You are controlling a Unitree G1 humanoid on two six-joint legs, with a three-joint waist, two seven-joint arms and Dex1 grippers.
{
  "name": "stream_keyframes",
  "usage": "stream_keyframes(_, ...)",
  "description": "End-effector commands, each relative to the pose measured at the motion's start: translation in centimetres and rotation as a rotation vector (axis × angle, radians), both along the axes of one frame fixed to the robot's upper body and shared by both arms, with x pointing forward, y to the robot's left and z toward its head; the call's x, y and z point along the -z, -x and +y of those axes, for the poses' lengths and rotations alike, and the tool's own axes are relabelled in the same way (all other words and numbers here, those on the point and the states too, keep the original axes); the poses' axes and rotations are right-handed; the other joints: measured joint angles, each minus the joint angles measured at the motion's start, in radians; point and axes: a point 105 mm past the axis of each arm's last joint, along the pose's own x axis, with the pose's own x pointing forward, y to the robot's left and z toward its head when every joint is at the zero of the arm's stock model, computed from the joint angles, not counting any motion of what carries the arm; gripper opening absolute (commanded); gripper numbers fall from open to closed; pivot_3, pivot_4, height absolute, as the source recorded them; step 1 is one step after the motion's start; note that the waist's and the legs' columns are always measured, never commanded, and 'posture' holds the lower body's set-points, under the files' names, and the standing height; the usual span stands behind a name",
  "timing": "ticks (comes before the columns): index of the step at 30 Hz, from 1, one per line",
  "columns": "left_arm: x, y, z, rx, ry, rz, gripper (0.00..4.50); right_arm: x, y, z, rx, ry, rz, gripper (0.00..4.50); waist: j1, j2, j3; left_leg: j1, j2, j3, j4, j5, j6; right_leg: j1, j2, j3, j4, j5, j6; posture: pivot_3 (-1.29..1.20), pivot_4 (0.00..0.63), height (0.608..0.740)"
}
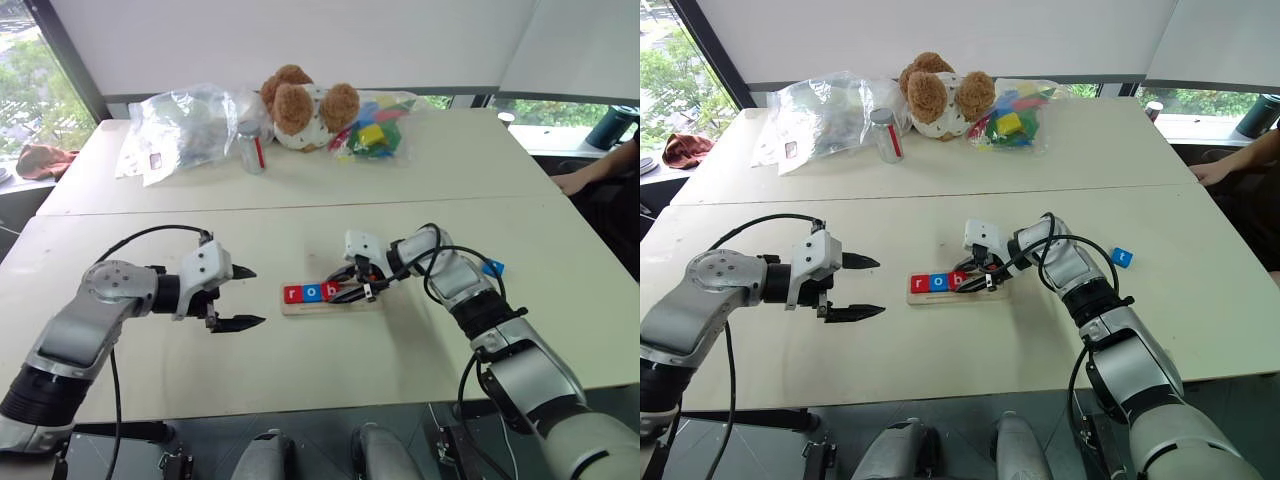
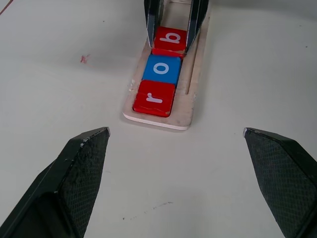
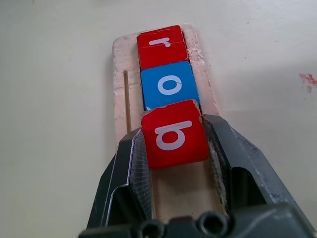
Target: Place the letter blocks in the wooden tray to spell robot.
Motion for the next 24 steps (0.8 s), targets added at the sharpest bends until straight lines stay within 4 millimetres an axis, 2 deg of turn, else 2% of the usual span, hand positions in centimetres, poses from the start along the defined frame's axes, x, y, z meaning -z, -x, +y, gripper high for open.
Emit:
stream_keyframes(1,-0.7,-0.1,-0.4,0.025,-0.002,-0.042,4.5,-0.7,-0.1,0.6,-0.008,-0.022,-0.032,2.52,0.0,0.0,0.0,0.0,0.0,0.0,0.0,0.0,0.0,0.0,0.0,0.0,0.0,0.0,0.0,0.0,0.15,0.74)
stream_keyframes(4,-0.6,-0.2,-0.4,0.024,-0.003,-0.041,4.5,-1.0,0.0,0.7,-0.01,-0.032,-0.026,4.23,0.0,0.0,0.0,0.0,0.0,0.0,0.0,0.0,0.0,0.0,0.0,0.0,0.0,0.0,0.0,0.0,0.15,0.74)
stream_keyframes(5,-0.6,-0.2,-0.3,0.023,-0.005,-0.041,4.5,-1.2,0.1,0.7,-0.011,-0.037,-0.027,4.46,0.001,0.0,0.0,0.0,0.0,0.0,0.0,0.0,0.0,0.0,0.0,0.0,0.0,0.0,0.0,0.0,0.15,0.74)
stream_keyframes(13,-0.4,-0.4,-0.3,0.02,-0.003,-0.043,4.5,-2.7,0.6,0.8,-0.004,-0.074,-0.026,4.46,0.001,0.0,0.0,0.0,0.0,0.0,0.0,0.0,0.0,0.0,0.0,0.0,0.0,0.0,0.0,0.0,0.15,0.74)
stream_keyframes(24,-0.5,-0.8,-0.5,0.026,0.0,-0.048,4.5,-0.9,0.7,-0.4,0.03,-0.039,0.03,4.46,0.0,0.0,0.0,0.0,0.0,0.0,0.0,0.0,0.0,0.0,0.0,0.0,0.0,0.0,0.0,0.0,0.15,0.74)
